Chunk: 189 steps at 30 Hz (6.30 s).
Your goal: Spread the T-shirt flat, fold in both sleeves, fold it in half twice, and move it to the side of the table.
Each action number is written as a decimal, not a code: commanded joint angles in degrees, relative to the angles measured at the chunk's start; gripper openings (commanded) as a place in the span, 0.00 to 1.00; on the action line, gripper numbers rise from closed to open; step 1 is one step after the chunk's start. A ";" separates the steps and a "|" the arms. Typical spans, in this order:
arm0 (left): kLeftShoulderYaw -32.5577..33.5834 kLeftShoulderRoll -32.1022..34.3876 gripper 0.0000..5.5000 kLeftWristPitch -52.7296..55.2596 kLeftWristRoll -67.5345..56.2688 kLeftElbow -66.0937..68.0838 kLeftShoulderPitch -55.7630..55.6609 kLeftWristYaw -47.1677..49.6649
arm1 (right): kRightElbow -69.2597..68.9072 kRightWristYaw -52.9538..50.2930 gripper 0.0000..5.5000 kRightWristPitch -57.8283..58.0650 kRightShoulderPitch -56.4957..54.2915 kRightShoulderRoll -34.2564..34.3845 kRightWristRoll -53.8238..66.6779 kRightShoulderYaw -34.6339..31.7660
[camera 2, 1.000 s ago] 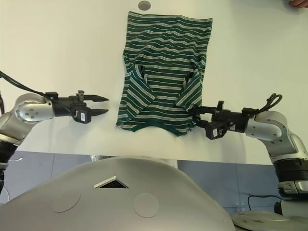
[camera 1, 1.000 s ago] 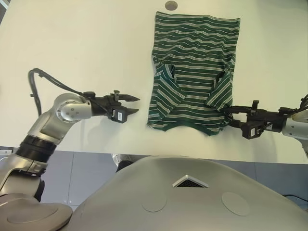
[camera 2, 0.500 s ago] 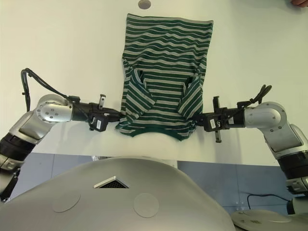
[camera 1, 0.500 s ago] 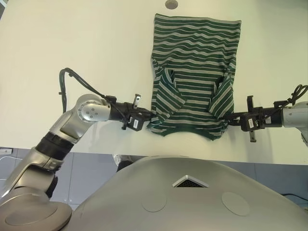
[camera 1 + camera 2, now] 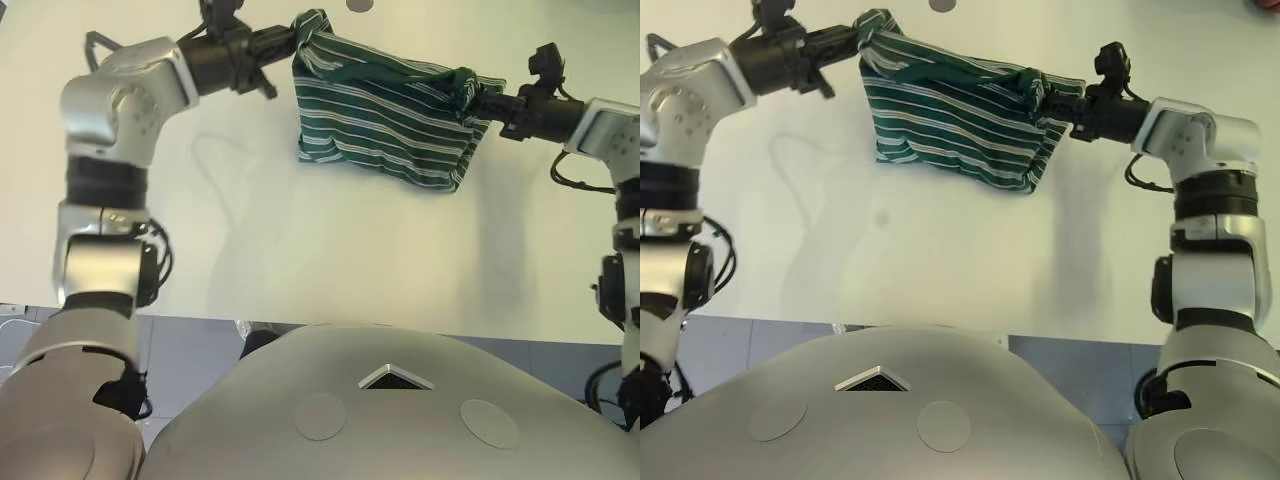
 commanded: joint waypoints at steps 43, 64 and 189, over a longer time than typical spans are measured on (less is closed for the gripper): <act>-13.86 -7.93 0.01 1.41 29.69 -22.09 14.25 -3.15 | 4.01 -10.76 0.08 -27.24 6.73 12.30 -26.92 -11.57; -12.52 -9.24 0.01 -0.37 30.33 -20.93 16.05 -0.61 | -3.18 8.69 0.08 -5.41 -3.71 2.15 -33.59 2.58; -13.59 -17.57 0.00 7.38 28.85 -23.91 15.16 5.69 | -40.67 -5.05 0.06 -29.36 12.89 -1.52 -56.40 10.64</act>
